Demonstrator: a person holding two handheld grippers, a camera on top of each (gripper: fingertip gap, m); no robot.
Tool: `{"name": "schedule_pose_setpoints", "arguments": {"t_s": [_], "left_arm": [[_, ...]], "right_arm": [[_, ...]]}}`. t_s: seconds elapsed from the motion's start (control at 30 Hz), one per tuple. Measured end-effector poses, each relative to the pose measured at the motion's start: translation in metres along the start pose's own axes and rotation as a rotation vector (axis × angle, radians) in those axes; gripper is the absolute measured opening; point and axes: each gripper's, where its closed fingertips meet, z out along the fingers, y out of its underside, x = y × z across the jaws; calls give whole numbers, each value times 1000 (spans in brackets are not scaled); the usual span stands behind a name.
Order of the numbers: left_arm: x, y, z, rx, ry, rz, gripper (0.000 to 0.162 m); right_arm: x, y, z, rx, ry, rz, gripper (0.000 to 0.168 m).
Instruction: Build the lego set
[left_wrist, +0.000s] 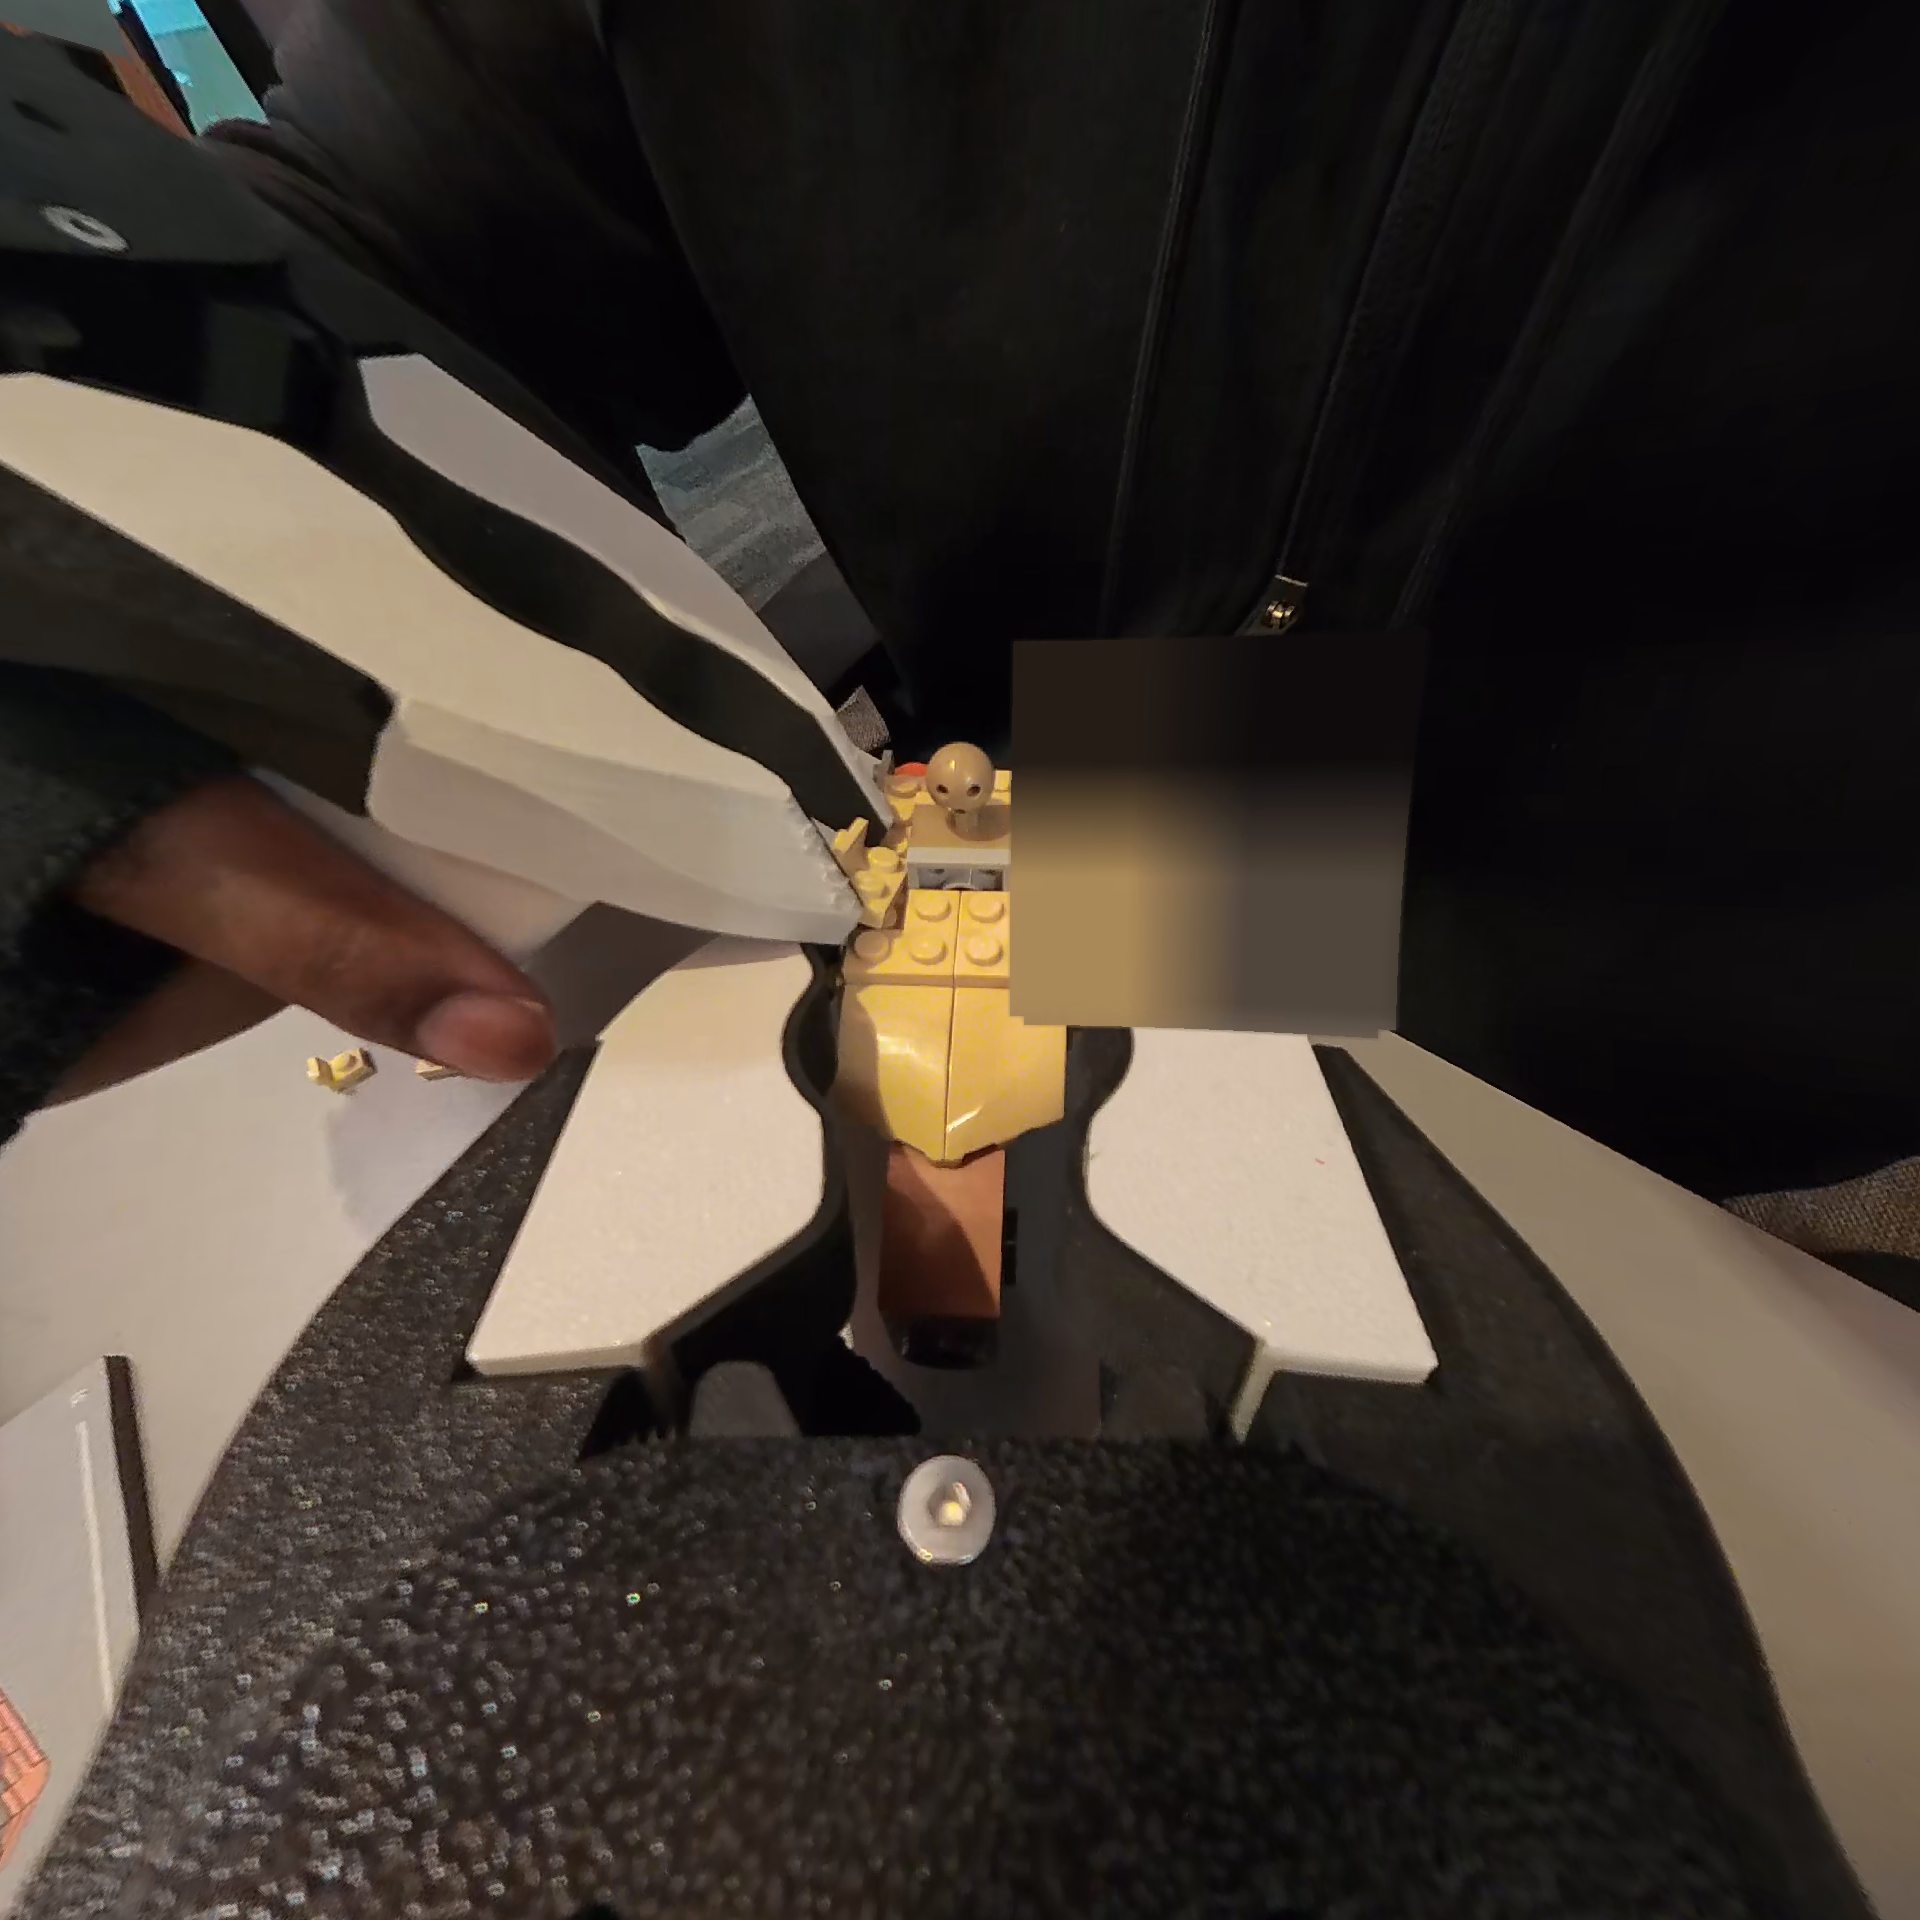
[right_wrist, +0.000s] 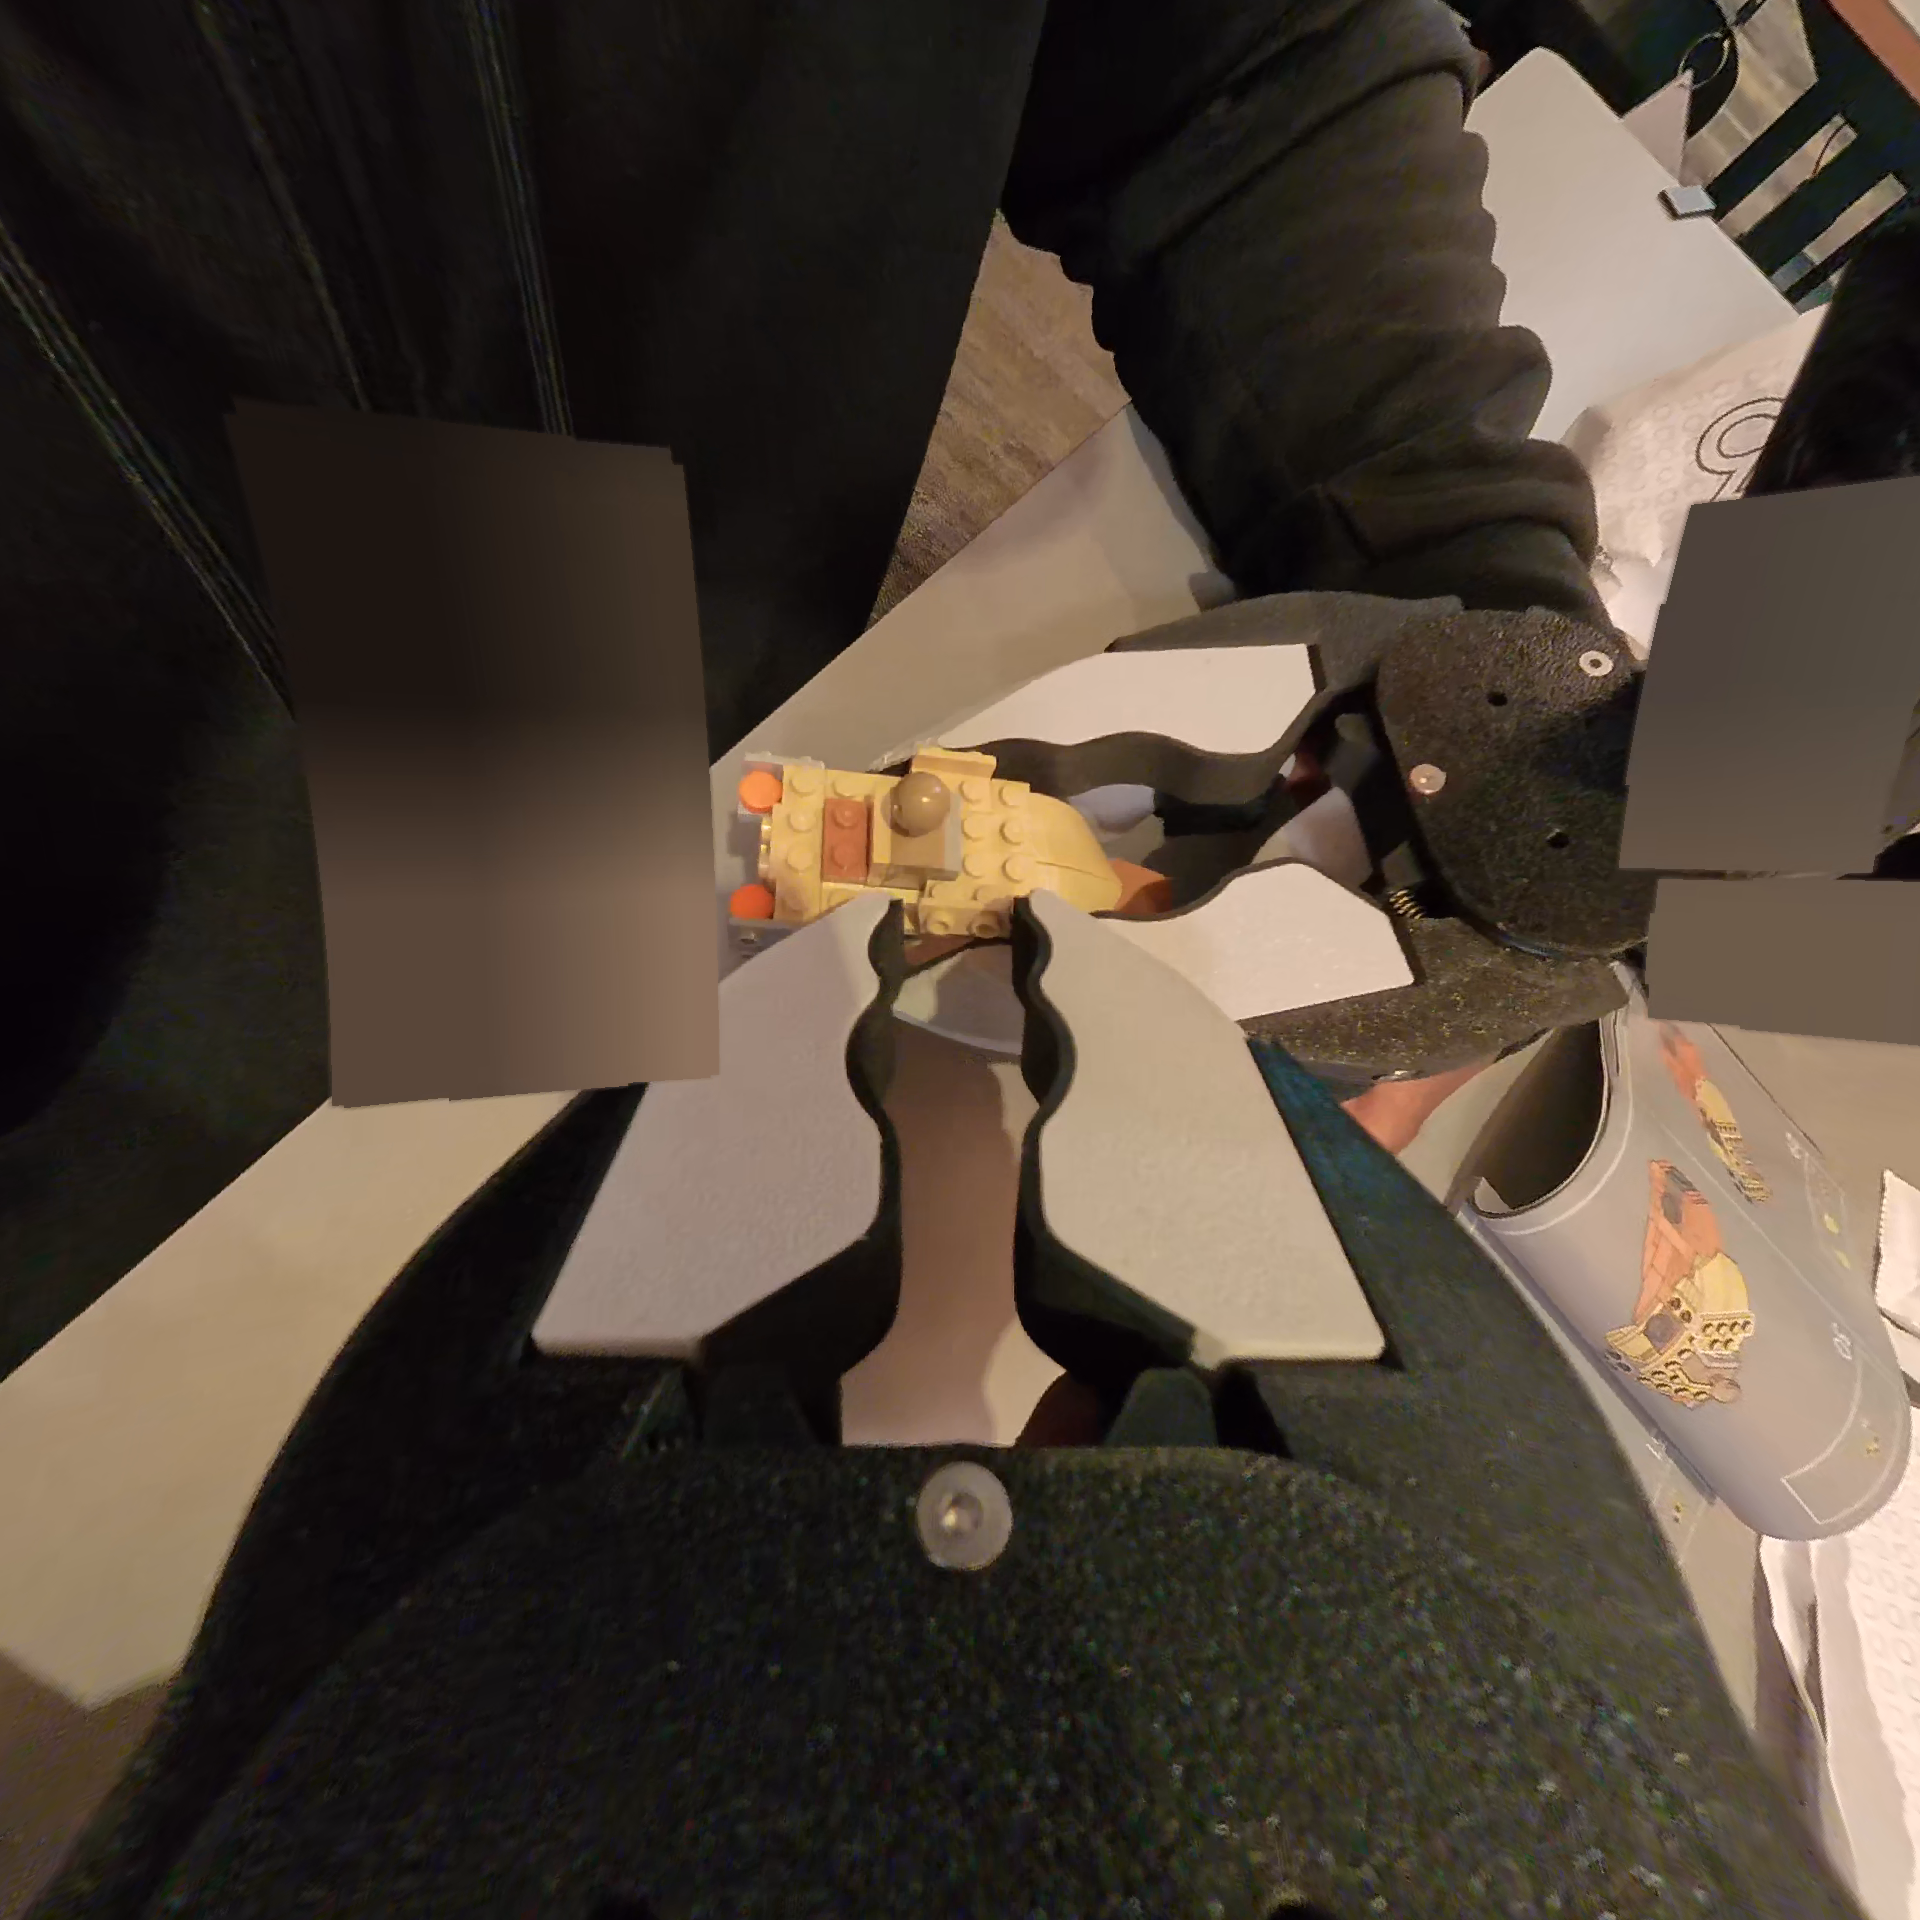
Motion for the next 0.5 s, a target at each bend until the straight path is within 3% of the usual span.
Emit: {"name": "schedule_pose_setpoints", "arguments": {"t_s": [0.5], "left_arm": [[-1, -1, -1, 15, -5, -2, 44]], "right_arm": [[3, 1, -5, -121, 150, 12, 31]]}}
